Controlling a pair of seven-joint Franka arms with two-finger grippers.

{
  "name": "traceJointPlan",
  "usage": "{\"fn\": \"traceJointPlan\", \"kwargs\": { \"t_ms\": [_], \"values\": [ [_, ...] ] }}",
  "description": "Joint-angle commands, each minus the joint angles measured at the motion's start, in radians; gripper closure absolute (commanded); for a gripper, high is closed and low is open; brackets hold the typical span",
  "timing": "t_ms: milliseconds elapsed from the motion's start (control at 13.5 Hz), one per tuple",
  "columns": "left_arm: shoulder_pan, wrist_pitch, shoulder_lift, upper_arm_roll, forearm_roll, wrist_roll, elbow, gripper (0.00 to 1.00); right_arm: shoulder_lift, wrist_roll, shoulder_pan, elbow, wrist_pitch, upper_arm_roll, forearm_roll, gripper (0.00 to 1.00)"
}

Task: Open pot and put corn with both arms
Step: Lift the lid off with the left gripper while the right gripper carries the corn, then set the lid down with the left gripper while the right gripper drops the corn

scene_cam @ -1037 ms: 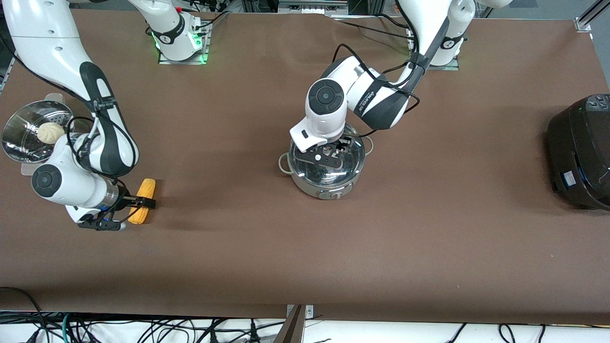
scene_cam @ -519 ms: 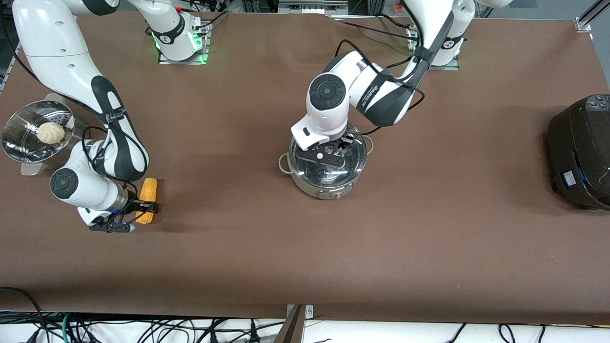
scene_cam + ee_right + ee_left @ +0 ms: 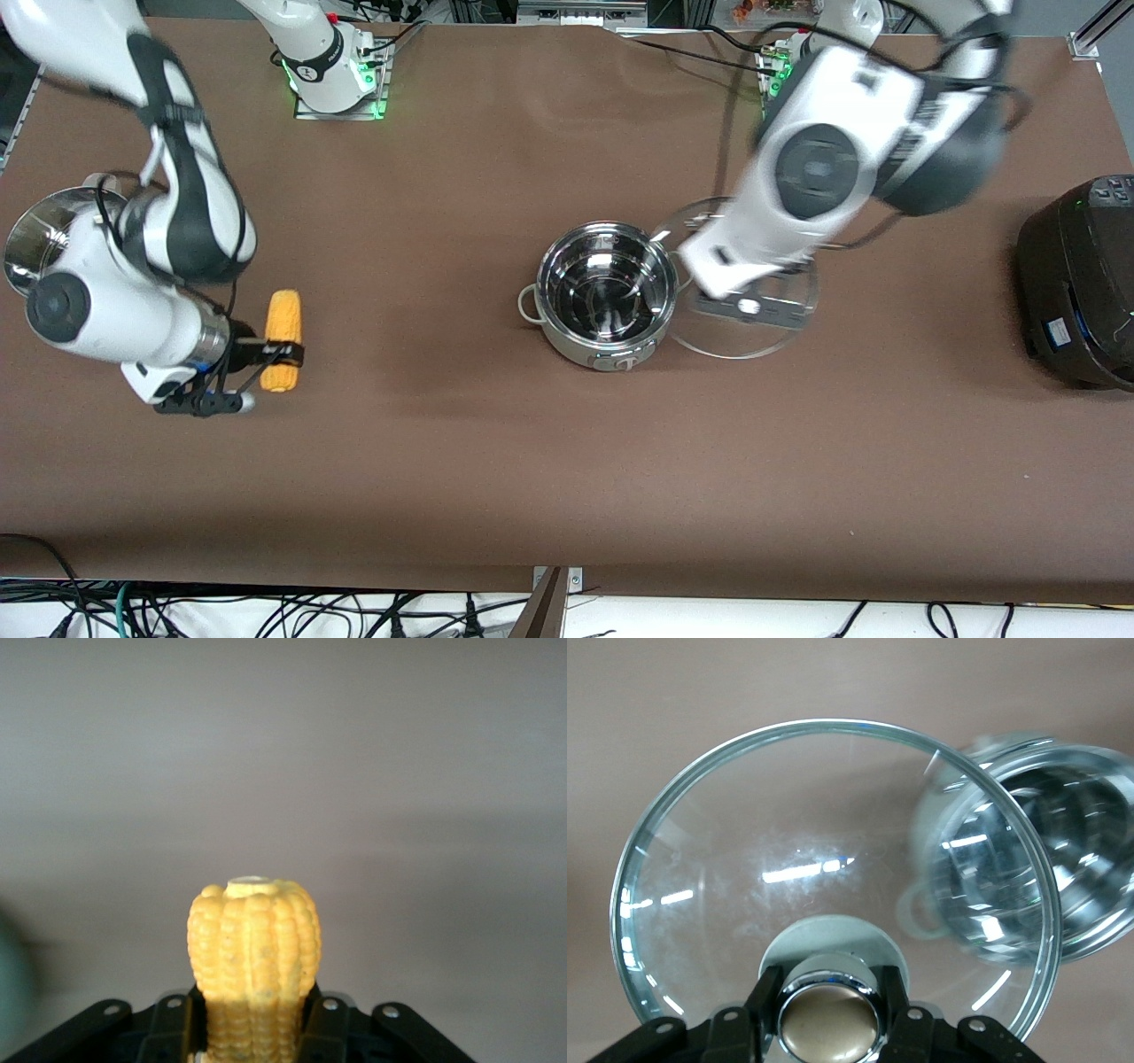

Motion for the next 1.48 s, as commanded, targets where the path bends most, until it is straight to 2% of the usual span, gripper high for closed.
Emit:
{"fn": "traceJointPlan", "kwargs": {
  "t_ms": [0, 74, 222, 444, 519, 593, 667, 889, 963, 1037, 1111, 1185, 1259, 1407],
  "values": [
    [0.155, 0.026, 0.000, -0.014, 0.020, 0.193, -0.069, 1.00, 0.027, 0.301, 0.083, 0.128, -0.050, 0.157, -0.039, 0.96],
    [0.198, 0.093, 0.013, -0.014, 0.020, 0.265, -0.115, 1.00, 0.056, 0.343, 0.152, 0.186, -0.043, 0.157, -0.052, 0.95],
    [0.267, 0.279, 0.008, -0.016, 0.018, 0.388, -0.288, 1.00, 0.128, 0.418, 0.283, 0.266, 0.010, 0.153, -0.063, 0.95],
    [0.288, 0.538, 0.004, -0.013, 0.023, 0.413, -0.526, 1.00, 0.249, 0.590, 0.433, 0.281, 0.201, 0.151, -0.131, 0.95],
    [0.289, 0.582, 0.003, -0.014, 0.070, 0.421, -0.564, 0.92, 0.295, 0.625, 0.479, 0.281, 0.248, 0.140, -0.168, 0.95],
    [0.291, 0.586, 0.003, -0.014, 0.111, 0.421, -0.568, 0.42, 0.336, 0.654, 0.518, 0.281, 0.281, 0.131, -0.196, 0.95],
    [0.292, 0.580, 0.000, -0.016, 0.112, 0.422, -0.566, 0.00, 0.372, 0.677, 0.551, 0.281, 0.311, 0.116, -0.205, 0.95],
    [0.286, 0.439, -0.141, -0.023, 0.103, 0.405, -0.531, 0.00, 0.435, 0.688, 0.618, 0.281, 0.340, 0.067, -0.207, 0.95],
    [0.283, 0.396, -0.196, -0.037, 0.103, 0.404, -0.505, 0.00, 0.444, 0.690, 0.619, 0.279, 0.340, 0.065, -0.205, 0.77],
    [0.285, 0.359, -0.244, -0.051, 0.095, 0.401, -0.470, 0.00, 0.444, 0.690, 0.619, 0.277, 0.336, 0.065, -0.208, 0.04],
    [0.283, 0.324, -0.281, -0.057, 0.086, 0.379, -0.433, 0.00, 0.437, 0.687, 0.619, 0.277, 0.326, 0.065, -0.210, 0.00],
    [0.285, 0.304, -0.313, -0.056, 0.086, 0.315, -0.406, 0.00, 0.421, 0.684, 0.618, 0.281, 0.281, 0.064, -0.210, 0.00],
    [0.295, 0.296, -0.333, -0.056, 0.058, 0.225, -0.382, 0.00, 0.411, 0.679, 0.618, 0.300, 0.195, 0.058, -0.210, 0.00],
    [0.298, 0.267, -0.344, -0.051, 0.043, 0.134, -0.375, 0.00, 0.387, 0.664, 0.610, 0.427, -0.024, 0.059, -0.211, 0.00]
  ]
}}
